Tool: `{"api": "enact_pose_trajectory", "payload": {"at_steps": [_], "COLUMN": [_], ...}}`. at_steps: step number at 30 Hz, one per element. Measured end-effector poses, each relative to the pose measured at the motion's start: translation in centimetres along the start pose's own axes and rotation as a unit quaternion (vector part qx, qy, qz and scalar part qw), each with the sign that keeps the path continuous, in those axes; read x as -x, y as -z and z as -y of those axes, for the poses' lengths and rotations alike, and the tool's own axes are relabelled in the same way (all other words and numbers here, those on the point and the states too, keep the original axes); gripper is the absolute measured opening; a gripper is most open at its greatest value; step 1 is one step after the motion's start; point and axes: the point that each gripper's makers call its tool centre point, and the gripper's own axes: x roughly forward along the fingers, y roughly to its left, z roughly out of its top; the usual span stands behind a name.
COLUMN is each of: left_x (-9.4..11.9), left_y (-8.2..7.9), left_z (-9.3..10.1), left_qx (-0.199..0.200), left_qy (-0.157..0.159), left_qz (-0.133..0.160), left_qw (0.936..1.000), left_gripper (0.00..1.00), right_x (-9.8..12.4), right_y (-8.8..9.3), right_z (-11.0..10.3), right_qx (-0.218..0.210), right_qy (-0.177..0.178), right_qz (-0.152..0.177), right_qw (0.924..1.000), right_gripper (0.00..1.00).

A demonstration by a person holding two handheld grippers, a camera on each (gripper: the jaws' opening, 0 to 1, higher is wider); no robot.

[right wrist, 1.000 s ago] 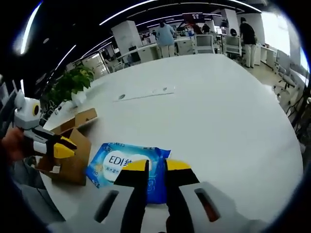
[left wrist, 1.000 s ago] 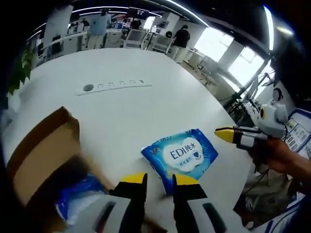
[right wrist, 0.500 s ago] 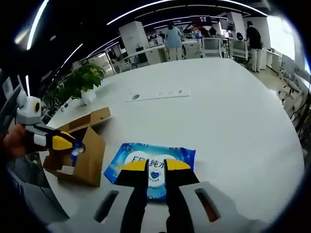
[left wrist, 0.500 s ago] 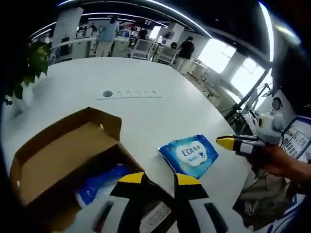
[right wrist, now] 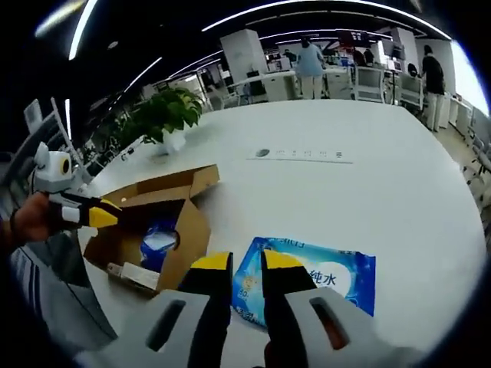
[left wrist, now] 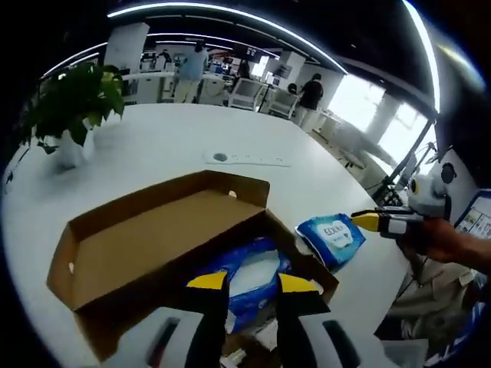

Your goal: Operate the shoe box by opening the lid, removing the specified soft item, and placing it in the target area until the item is outside and the box remains undamaged.

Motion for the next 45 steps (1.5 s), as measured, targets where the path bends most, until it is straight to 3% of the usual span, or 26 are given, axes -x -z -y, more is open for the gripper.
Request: {"api": "enact_pose_trajectory", "payload": {"at_steps": [7,15,21,29,37,43,45], "left_x": [2.5,4.2,4.4,4.7,5.7,6.3,6.4], "left_y": [1.0,1.8,1.8,1.7,2.0,2.7,3.3], "left_z": [-3.2,-5.9,-6.0,-5.4,-4.5,-4.1,-4.0], "left_qx": [0.016,0.026,0.027,0.020,0.011,0.004,0.002], "left_qy": [-0.024,-0.043,-0.042,-0.033,-0.029,-0.026,-0.026], "left_qz": [0.012,0.016,0.018,0.023,0.033,0.035,0.030], "left_qw": [0.9995,0.9986,0.9986,0.9990,0.9990,0.9990,0.9992], "left_gripper": [0.24,0.24,0.24,0.24,0.27,0.29,0.29], "right_x": [-2.9,-4.4,-4.8,-5.2,-6.1,-7.1,-7.6], "right_y": [-0.3,-0.8,-0.9,-0.5,1.0,1.2,1.6], "right_z": [-4.3,-6.7,-7.8,-9.9,-12.5,-14.0,-14.5], "right_qx": [0.024,0.039,0.048,0.102,0.199,0.221,0.249], "right_qy": [-0.037,-0.057,-0.068,-0.097,-0.137,-0.156,-0.164], "right_qz": [-0.015,-0.018,-0.021,-0.043,-0.097,-0.115,-0.128], "right_qw": [0.9989,0.9974,0.9964,0.9891,0.9655,0.9560,0.9459], "right_gripper": [0.14,0.14,0.15,0.21,0.34,0.44,0.50]}}
